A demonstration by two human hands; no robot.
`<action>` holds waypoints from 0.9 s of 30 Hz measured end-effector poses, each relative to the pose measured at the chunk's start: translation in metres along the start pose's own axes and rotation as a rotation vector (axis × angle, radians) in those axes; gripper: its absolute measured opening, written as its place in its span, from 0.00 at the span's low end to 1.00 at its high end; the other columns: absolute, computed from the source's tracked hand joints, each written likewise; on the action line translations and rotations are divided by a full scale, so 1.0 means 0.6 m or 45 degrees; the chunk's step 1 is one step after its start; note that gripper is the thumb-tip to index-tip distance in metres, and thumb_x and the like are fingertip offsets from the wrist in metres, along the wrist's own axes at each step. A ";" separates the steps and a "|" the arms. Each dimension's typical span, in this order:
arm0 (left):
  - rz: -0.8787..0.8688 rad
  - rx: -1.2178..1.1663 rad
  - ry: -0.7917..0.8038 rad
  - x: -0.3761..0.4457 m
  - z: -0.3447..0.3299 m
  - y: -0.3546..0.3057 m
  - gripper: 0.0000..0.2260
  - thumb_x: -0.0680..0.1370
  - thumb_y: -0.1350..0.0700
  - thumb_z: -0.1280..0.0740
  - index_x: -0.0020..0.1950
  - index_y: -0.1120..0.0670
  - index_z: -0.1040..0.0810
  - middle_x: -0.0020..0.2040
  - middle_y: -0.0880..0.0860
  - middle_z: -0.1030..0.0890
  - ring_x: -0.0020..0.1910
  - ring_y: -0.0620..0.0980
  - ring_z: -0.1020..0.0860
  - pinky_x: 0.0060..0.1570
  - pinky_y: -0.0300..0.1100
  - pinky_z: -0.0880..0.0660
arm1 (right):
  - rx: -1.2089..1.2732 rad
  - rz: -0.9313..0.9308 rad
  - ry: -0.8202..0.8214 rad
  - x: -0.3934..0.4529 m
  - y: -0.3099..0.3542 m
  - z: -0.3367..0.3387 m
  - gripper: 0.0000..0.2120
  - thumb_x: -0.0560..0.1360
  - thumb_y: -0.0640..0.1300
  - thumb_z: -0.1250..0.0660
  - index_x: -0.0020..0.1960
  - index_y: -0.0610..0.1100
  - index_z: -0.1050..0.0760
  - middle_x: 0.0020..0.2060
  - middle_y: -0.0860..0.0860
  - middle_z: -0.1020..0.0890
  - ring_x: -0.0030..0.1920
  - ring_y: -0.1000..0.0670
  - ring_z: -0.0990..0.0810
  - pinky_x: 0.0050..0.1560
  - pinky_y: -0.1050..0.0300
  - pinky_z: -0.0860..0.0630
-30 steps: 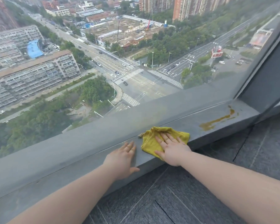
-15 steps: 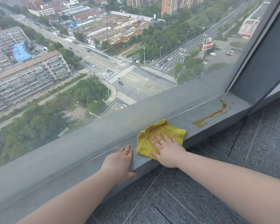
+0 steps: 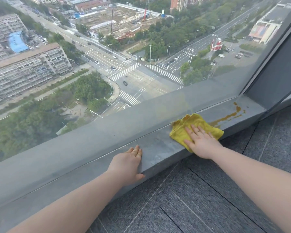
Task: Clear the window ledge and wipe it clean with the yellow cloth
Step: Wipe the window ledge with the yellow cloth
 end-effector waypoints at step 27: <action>-0.036 0.390 0.131 -0.022 0.078 -0.020 0.30 0.75 0.30 0.46 0.58 0.53 0.24 0.55 0.52 0.20 0.54 0.56 0.21 0.44 0.46 0.28 | 0.112 0.009 -0.099 -0.079 0.085 -0.024 0.33 0.80 0.64 0.57 0.79 0.51 0.61 0.78 0.49 0.60 0.78 0.46 0.61 0.77 0.45 0.59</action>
Point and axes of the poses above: each hand's wrist, its own x-axis towards the middle knuckle, its own z-axis out of the back of the hand, y = z × x, the point moved 5 cm from there along x, towards the middle knuckle
